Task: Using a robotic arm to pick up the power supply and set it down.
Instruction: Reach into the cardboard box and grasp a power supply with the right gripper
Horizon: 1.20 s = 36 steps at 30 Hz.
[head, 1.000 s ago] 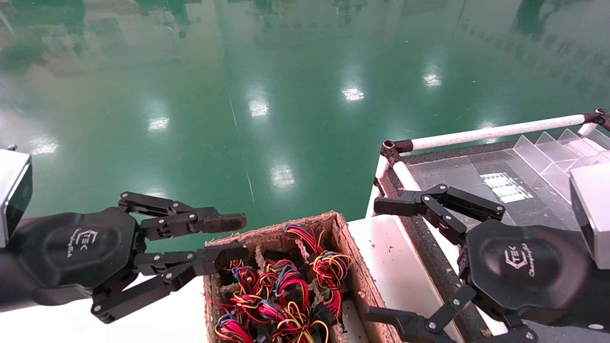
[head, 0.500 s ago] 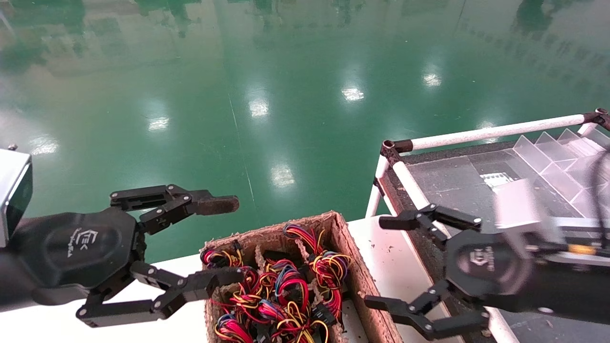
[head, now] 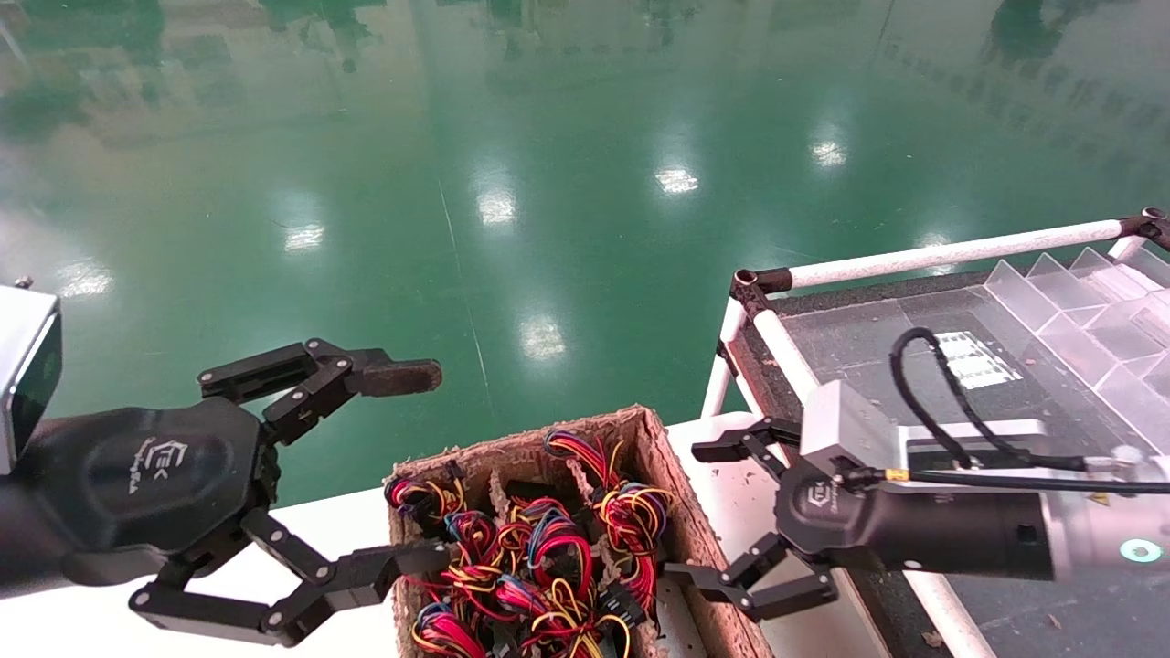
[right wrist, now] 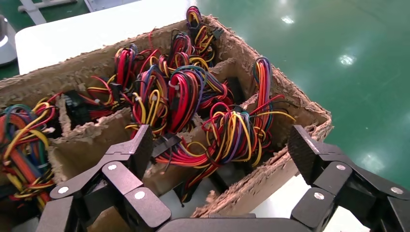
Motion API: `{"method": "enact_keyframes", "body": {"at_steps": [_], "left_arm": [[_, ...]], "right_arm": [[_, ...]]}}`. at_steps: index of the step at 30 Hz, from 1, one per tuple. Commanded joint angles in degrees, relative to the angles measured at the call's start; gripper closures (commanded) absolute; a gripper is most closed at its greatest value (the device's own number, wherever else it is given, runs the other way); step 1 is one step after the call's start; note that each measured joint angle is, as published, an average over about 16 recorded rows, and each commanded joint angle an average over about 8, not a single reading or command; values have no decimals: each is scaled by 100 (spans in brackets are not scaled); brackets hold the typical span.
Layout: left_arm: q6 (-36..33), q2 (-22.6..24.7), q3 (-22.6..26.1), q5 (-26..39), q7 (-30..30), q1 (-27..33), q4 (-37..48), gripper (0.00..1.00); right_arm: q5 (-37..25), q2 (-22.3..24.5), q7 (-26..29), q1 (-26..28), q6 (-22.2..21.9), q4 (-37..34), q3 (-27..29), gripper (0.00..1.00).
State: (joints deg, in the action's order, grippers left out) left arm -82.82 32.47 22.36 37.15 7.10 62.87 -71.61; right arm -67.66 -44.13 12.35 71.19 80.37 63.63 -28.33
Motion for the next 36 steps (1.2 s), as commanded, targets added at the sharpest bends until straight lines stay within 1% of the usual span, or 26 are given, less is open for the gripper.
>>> {"method": "enact_keyframes", "body": {"at_steps": [1, 17, 36], "left_arm": [[0, 0, 0, 0, 0, 0, 0, 0], [0, 0, 0, 0, 0, 0, 0, 0], [0, 0, 1, 0, 0, 0, 0, 0]], "right_arm": [[-64, -73, -56, 4, -47, -57, -29, 100], [-332, -374, -277, -84, -310, -234, -159, 100], [-425, -513, -578, -165, -467, -620, -175, 100]]}}
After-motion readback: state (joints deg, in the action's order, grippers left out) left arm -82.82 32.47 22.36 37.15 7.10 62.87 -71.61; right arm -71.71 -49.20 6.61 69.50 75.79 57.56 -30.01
